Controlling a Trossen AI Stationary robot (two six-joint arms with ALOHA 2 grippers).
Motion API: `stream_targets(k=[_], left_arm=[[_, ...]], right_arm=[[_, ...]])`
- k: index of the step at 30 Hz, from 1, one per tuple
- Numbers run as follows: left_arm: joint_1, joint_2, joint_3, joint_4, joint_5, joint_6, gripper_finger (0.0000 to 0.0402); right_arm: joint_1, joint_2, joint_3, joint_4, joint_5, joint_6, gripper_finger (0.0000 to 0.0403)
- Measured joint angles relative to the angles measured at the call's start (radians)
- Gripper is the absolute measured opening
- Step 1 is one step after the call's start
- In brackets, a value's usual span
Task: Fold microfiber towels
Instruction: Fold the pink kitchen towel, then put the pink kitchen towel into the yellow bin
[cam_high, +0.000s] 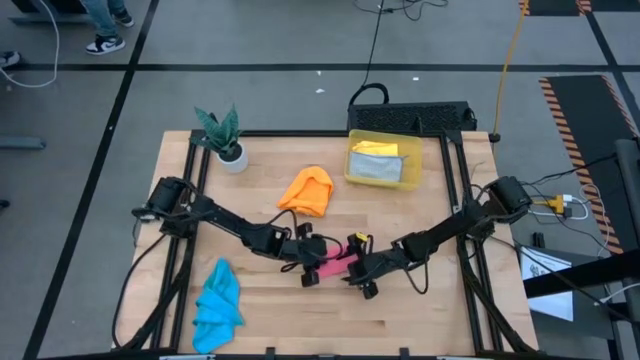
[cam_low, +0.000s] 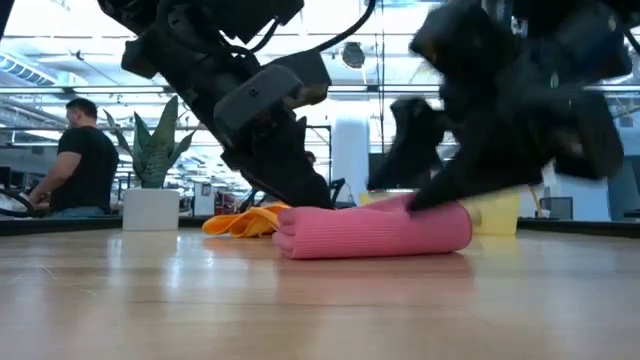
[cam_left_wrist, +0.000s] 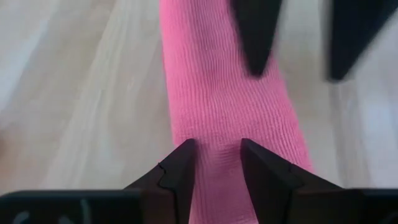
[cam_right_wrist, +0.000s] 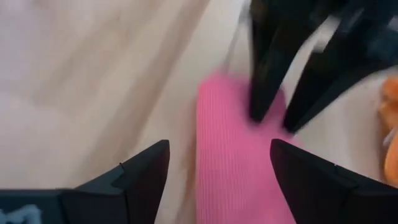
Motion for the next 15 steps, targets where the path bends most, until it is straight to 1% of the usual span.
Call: stream_targets(k=[3,9,13,15], left_arm=[[0.004,0.012,-0.003,-0.015,-0.002,0.0,0.0131],[0.007,0.028,-0.001,-0.006,0.005,-0.013,0.0131],[0.007,0.031,-0.001,-0.003,0.007,-0.019,0.0131],[0.007,0.031,-0.001,-0.004,0.007,-0.019,0.0131]], right_arm=[[0.009,0.0,0.003,0.033,0.0,-0.016,0.0267],[0.013,0.089,0.002,0.067,0.013,-0.064,0.0249],[0.006,0.122,0.003,0.089,0.121,-0.073,0.0235],[0.002,0.124,0.003,0.091,0.151,-0.095,0.0225]])
